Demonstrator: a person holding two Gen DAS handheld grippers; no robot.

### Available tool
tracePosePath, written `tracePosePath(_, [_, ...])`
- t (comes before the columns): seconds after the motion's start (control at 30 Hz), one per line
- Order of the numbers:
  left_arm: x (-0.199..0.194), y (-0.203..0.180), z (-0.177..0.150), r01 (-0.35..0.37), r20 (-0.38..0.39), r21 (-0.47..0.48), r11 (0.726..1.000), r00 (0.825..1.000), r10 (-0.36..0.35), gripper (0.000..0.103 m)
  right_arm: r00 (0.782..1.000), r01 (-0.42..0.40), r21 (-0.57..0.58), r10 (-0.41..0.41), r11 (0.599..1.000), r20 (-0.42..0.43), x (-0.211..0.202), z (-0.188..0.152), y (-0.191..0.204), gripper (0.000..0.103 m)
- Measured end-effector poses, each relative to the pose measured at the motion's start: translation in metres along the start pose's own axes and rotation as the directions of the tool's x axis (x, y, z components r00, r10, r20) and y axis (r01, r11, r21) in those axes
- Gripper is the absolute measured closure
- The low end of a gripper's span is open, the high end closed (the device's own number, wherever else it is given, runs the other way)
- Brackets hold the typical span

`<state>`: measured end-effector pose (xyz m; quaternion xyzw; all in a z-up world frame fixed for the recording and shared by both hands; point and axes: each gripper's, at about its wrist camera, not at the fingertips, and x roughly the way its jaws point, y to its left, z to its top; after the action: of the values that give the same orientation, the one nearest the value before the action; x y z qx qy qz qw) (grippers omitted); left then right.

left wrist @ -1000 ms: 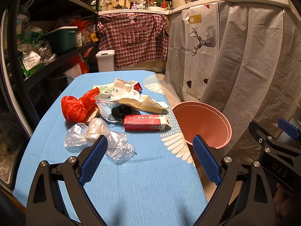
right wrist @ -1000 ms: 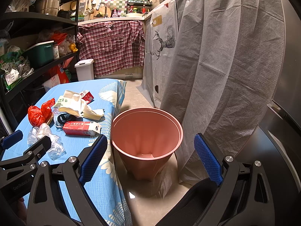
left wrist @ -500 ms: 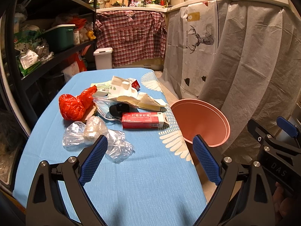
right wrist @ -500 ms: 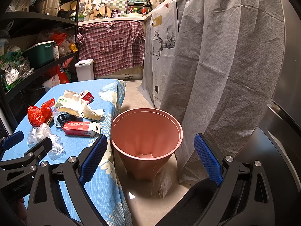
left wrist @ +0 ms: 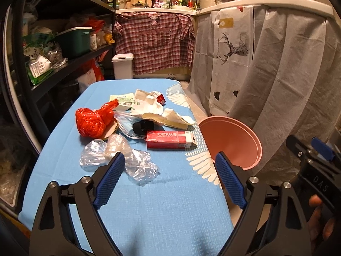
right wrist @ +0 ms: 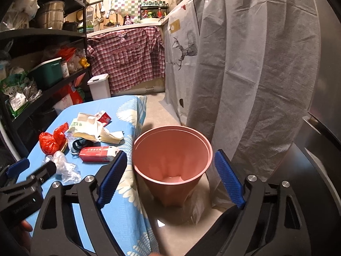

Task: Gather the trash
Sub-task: 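Grasp the red plastic bag with the left tool while the right tool grasps white paper napkin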

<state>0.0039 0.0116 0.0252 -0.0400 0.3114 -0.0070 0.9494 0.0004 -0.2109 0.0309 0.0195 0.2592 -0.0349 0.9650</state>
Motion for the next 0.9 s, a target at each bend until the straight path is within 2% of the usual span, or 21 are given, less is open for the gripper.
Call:
tracePosePath(0.1, [-0.002,0.005,0.006,0.010,-0.001,-0.009,1.000,1.000,-0.010,0.026,1.000,-0.018,0.012,0.017,1.000,0.013,-0.001,0.001,0.003,0.024])
tracePosePath(0.2, [-0.005,0.009,0.013,0.027,-0.001,-0.017,0.999,1.000,-0.027,0.033,0.998,-0.045,0.017,0.044,0.999,0.037,0.000,0.007,0.007,0.030])
tracePosePath(0.27, [-0.009,0.011,0.019,0.022,0.012,-0.012,1.000,1.000,-0.022,0.037,0.996,-0.062,0.009,0.061,0.998,0.069,-0.002,0.013,0.013,0.038])
tracePosePath(0.37, [-0.013,0.016,0.031,0.032,0.027,-0.007,0.999,0.999,-0.032,0.038,0.990,-0.079,-0.007,0.079,0.997,0.113,-0.002,0.024,0.023,0.042])
tracePosePath(0.57, [-0.009,0.033,0.055,0.046,0.057,-0.006,0.999,0.997,-0.045,0.050,0.989,-0.146,0.039,0.145,0.988,0.037,0.024,0.050,0.037,0.067])
tracePosePath(0.73, [0.005,0.049,0.074,0.042,0.079,0.031,0.999,0.996,-0.045,0.056,0.974,-0.223,-0.012,0.223,0.975,0.023,0.045,0.068,0.058,0.067])
tracePosePath(0.9, [0.024,0.072,0.095,0.039,0.066,0.037,0.999,0.997,-0.041,0.061,0.954,-0.299,-0.096,0.301,0.949,-0.002,0.067,0.086,0.082,0.066])
